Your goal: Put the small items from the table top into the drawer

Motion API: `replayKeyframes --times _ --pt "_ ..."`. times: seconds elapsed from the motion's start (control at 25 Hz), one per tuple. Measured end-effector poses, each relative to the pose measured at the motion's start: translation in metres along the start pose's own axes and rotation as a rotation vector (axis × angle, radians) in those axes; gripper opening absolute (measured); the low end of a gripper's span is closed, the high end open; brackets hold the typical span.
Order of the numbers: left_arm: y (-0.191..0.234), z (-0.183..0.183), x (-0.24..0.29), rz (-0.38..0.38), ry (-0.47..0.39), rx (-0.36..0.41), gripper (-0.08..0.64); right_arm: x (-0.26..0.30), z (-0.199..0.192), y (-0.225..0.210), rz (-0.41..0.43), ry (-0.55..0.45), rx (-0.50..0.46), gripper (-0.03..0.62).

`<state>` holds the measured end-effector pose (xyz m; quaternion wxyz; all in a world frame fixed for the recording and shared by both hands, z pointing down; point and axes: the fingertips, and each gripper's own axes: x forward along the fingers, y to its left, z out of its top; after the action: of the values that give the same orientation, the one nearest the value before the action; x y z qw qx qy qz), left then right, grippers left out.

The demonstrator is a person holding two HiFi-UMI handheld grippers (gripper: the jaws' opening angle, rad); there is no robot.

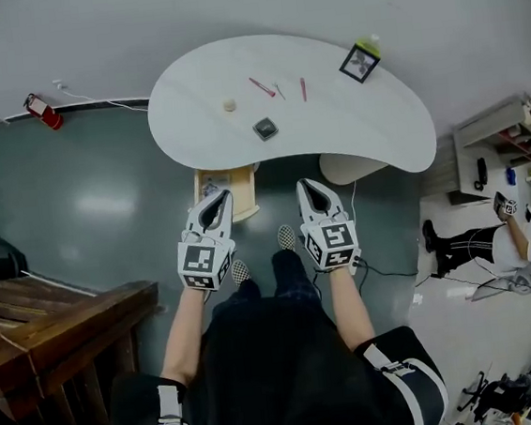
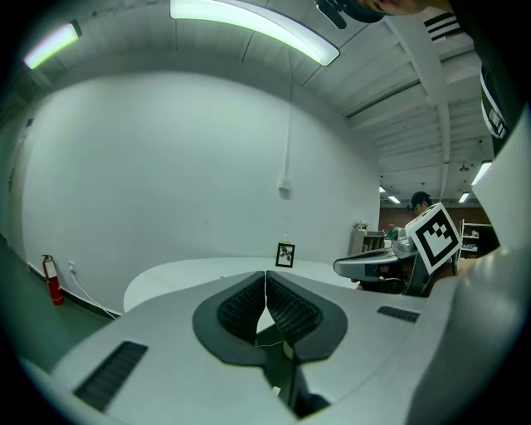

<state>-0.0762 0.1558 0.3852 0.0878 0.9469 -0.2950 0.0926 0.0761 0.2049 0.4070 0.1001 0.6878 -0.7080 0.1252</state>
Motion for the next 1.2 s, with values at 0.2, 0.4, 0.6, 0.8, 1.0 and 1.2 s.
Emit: replayKeyframes --times 0.2,0.4,0.6,0.8,1.0,1.2 --pt "0.02 0.004 0.045 0.033 0.005 -0.006 0.021 0.046 0.007 -0.026 0.035 0.008 -0.009 0.031" --pt "0.039 0.002 0.087 0.093 0.035 -0.035 0.021 0.098 0.01 -0.053 0.096 0.043 -0.029 0.032" --pt "0.054 -0.013 0.125 0.142 0.072 -0.08 0.021 0.146 -0.007 -0.07 0.162 0.096 -0.022 0.032" --pt "0.067 -0.038 0.148 0.178 0.127 -0.124 0.02 0.181 -0.039 -0.078 0.203 0.177 0.002 0.032" --pt "0.081 -0.065 0.166 0.203 0.169 -0.171 0.02 0.209 -0.075 -0.086 0.226 0.246 0.015 0.032" --pt "0.091 -0.091 0.185 0.217 0.208 -0.203 0.021 0.236 -0.1 -0.093 0.26 0.291 0.008 0.032"
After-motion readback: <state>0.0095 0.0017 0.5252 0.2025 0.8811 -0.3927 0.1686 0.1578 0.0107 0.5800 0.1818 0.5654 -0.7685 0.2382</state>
